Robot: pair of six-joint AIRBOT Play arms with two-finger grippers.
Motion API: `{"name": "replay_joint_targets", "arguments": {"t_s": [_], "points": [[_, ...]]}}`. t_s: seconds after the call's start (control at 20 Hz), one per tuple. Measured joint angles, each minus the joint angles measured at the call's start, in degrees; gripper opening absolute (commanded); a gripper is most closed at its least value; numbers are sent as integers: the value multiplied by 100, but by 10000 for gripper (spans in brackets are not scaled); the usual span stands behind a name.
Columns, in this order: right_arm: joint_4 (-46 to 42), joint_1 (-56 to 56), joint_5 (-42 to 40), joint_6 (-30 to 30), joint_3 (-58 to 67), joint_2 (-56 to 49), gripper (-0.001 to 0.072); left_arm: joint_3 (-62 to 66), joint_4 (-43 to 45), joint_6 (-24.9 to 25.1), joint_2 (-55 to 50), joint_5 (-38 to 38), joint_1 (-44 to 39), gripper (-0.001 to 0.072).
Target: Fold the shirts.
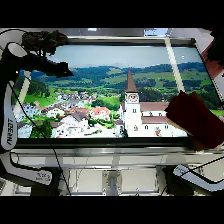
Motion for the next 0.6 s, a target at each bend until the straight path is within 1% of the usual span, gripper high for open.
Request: {"name": "replay_joint_targets", "arguments": {"t_s": [0.1,0.15,0.2,0.3,0.45,0.6], "points": [[1150,577,-669,-577,-70,0,610,0,-37,-26,0,20,-131,18],[1458,940,-984,-826,-98,-2,610,0,-59,-42,0,26,-208,18],[1578,1290,-1252,-1005,-118,-7,611,0,-68,-42,0,26,-275,18],[1300,1965,-1672,-1250,-144,-13,610,0,-85,-46,0,28,-380,18],[199,2787,-1958,-1331,-166,-17,611,0,-85,-61,0,42,-457,18],[-791,3230,-2111,-1322,-168,-17,611,0,-61,-63,0,48,-483,18]]}}
